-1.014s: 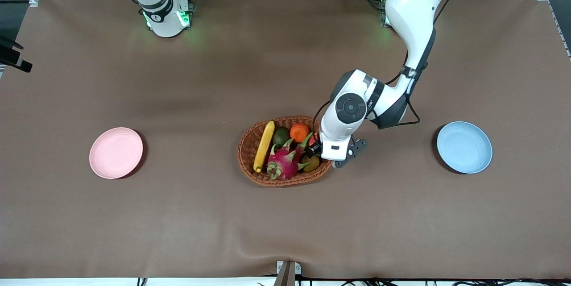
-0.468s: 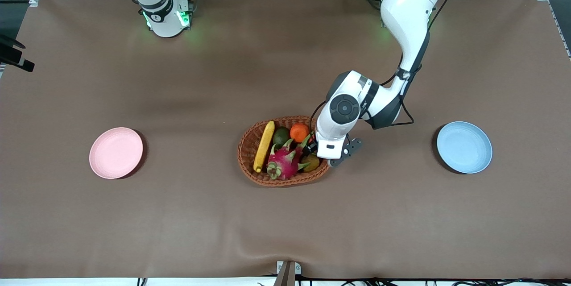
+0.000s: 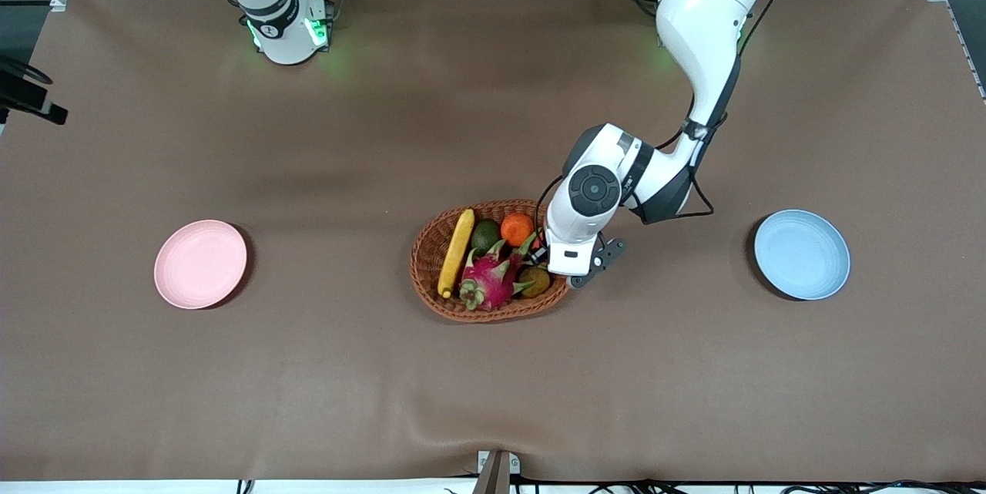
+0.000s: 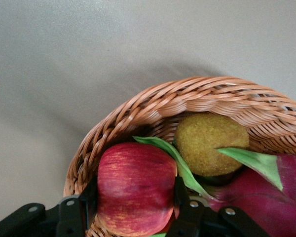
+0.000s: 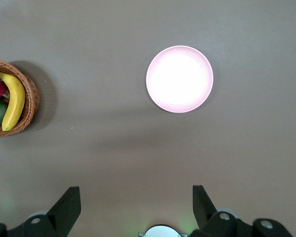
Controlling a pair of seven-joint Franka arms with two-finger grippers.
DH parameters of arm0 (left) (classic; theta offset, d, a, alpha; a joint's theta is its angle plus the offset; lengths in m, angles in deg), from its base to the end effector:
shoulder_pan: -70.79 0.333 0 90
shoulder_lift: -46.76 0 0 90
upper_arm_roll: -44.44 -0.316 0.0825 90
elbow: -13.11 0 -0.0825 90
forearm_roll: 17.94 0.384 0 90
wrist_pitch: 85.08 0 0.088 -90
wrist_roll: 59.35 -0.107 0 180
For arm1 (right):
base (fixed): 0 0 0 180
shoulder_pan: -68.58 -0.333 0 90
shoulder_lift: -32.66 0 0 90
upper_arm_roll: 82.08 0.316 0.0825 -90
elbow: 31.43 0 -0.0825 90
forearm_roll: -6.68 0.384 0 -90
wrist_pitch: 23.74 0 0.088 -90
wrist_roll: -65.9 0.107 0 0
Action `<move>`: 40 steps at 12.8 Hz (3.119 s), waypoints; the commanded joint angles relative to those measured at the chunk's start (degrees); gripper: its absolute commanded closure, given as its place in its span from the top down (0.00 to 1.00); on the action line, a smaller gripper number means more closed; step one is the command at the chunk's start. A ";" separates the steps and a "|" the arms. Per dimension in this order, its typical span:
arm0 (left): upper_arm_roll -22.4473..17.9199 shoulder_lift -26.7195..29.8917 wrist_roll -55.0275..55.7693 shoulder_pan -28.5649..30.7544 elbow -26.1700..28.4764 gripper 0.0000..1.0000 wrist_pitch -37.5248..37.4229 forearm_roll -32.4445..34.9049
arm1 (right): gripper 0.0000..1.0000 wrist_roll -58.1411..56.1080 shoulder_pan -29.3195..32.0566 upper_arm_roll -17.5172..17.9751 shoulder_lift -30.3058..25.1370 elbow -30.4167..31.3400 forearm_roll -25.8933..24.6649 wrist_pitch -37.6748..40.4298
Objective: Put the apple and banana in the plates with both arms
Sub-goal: 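Lift the apple with the left gripper toward the blue plate, then lower the apple onto the blue plate while the right gripper grasps the banana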
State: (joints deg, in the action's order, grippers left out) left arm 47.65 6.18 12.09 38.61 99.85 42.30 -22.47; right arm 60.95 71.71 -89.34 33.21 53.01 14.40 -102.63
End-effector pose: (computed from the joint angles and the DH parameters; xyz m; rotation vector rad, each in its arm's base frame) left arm 0.5826 -0.4091 0.2460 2.8970 1.0422 -0.1213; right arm 0.5311 -0.0803 0.6493 -2.9913 0.1138 0.1315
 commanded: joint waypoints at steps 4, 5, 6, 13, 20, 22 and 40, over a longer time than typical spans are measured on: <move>-1.02 9.09 -4.79 3.95 -1.48 0.00 -10.63 0.30 | 1.00 0.29 -3.04 -0.13 1.99 -1.12 0.63 0.23; -0.93 10.76 -7.78 5.45 -1.48 0.00 -12.57 0.22 | 1.00 0.29 -3.48 -0.13 2.25 -1.12 1.50 0.23; -0.93 11.74 -9.90 6.59 -1.48 0.00 -14.24 0.22 | 1.00 0.12 -3.48 -0.13 2.60 -1.12 3.60 0.23; -0.93 16.31 -24.94 16.17 -0.95 0.00 -25.85 0.30 | 1.00 -0.24 -8.21 -0.13 10.33 -1.12 12.50 -8.01; -1.02 17.20 -35.31 24.70 1.94 0.00 -29.29 5.21 | 1.00 0.12 -17.54 -0.21 18.52 -0.94 11.10 -20.68; -0.84 16.76 -37.59 26.63 2.03 0.00 -28.85 6.19 | 1.00 -0.06 -19.82 -0.13 21.05 -0.94 7.68 -21.04; -0.84 15.18 -51.67 35.34 2.03 0.00 -27.18 6.19 | 1.00 30.42 -47.34 -0.21 38.90 1.25 0.82 -42.65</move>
State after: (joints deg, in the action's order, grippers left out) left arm 46.29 21.29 -38.47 73.39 101.62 14.50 -17.27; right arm 88.42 25.83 -88.85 71.63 54.03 18.44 -143.96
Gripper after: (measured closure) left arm 0.374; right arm 0.000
